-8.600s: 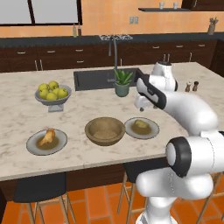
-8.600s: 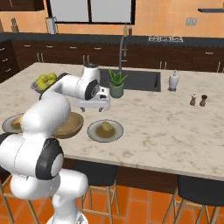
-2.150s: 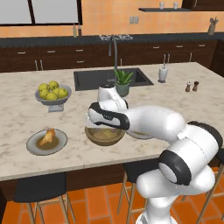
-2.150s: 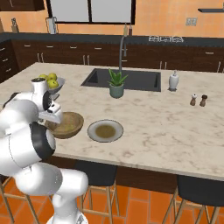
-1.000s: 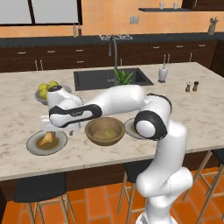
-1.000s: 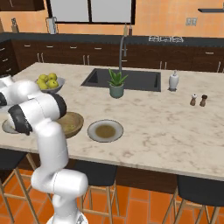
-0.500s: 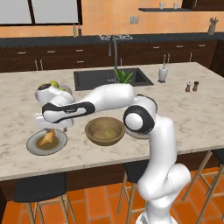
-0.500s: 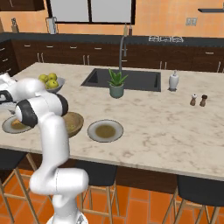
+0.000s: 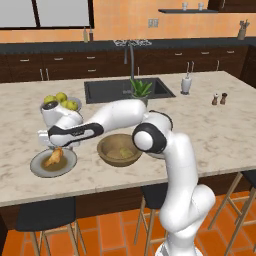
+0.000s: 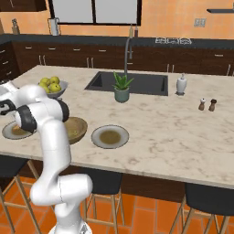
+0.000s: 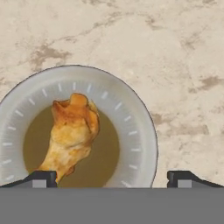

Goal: Pick the chicken drumstick and potato from their plates and place them in the bowl. Then put the bowl in the fridge.

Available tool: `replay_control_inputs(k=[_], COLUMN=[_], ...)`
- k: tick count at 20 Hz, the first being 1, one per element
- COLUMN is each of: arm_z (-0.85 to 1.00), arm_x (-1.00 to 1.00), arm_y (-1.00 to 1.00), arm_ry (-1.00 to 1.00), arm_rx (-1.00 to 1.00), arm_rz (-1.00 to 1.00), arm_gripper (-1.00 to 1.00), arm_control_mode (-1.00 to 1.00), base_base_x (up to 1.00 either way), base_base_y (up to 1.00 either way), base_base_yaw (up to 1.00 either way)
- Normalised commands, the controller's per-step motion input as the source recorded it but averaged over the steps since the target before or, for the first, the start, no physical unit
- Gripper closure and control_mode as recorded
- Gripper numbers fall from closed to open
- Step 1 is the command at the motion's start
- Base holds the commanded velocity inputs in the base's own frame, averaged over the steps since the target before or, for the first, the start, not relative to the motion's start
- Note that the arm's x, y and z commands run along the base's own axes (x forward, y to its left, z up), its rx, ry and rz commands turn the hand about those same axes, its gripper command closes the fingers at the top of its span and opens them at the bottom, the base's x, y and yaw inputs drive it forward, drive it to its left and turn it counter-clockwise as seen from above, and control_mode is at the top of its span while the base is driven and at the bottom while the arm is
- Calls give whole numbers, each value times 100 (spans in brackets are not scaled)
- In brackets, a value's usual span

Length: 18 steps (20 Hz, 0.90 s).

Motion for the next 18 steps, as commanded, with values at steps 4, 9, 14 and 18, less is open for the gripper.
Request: replay_control_inputs(k=[4, 9, 14, 18], arm_z=[-24, -23, -9, -2], arm_x=[16, 0, 1, 2], arm_y=[7, 24, 20, 6], arm_ry=[-12, -2, 0, 0], arm_rx=[18, 0, 0, 0], arm_rz=[1, 1, 1, 0], arm_gripper=[-100, -100, -100, -100], arm_control_mode=[-100, -100, -100, -100], base_base_x=[0, 0, 0, 0], base_base_y=[0, 0, 0, 0], base_base_yaw=[0, 0, 0, 0])
